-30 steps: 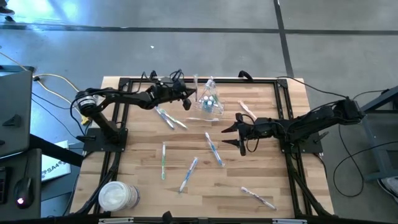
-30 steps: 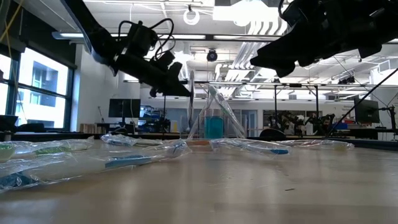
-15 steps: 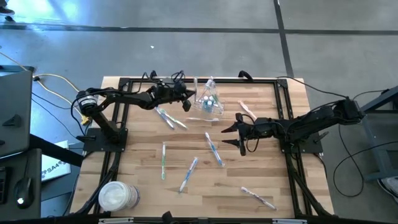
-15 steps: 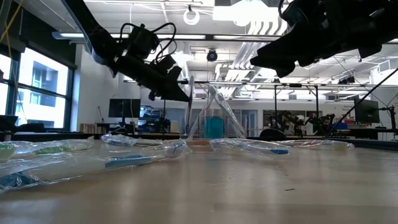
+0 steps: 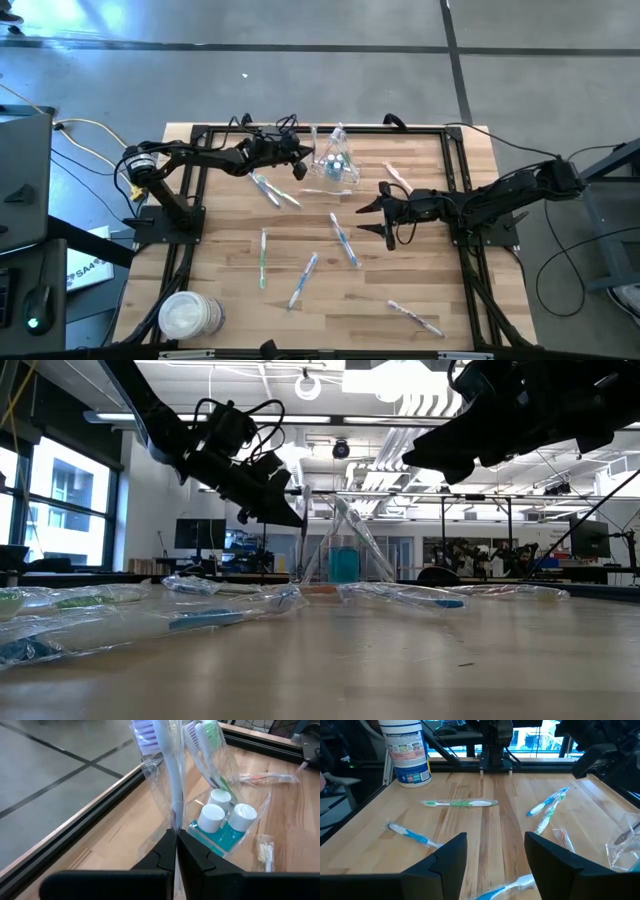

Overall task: Pick & Place toothbrushing station
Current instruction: Put the top violet toothbrush into the transparent organizer, then put the top blue toothbrush into the transparent organizer

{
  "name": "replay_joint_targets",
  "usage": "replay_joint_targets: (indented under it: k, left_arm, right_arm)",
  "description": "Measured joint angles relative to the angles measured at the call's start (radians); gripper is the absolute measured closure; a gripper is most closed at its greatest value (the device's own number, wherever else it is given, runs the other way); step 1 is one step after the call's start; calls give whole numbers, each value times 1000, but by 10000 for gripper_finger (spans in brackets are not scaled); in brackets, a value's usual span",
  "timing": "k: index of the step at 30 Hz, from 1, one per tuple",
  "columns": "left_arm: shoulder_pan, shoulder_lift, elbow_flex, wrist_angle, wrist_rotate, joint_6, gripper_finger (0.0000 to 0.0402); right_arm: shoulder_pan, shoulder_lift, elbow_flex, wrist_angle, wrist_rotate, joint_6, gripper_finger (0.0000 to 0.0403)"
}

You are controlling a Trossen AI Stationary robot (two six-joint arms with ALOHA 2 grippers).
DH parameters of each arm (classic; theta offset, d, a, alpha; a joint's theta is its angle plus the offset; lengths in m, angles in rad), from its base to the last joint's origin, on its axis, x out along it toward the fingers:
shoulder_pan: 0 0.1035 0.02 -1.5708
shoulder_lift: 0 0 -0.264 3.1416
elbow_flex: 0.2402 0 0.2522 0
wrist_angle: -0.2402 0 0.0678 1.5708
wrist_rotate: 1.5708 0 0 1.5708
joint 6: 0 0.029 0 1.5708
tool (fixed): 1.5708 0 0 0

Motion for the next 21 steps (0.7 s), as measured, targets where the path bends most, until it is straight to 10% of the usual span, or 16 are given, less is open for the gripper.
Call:
replay_joint_targets:
  k: [21]
  left_arm:
    - [-2, 0, 0, -10, 51, 39, 261]
  right_arm:
    - [0, 0, 0, 0, 0, 0, 212]
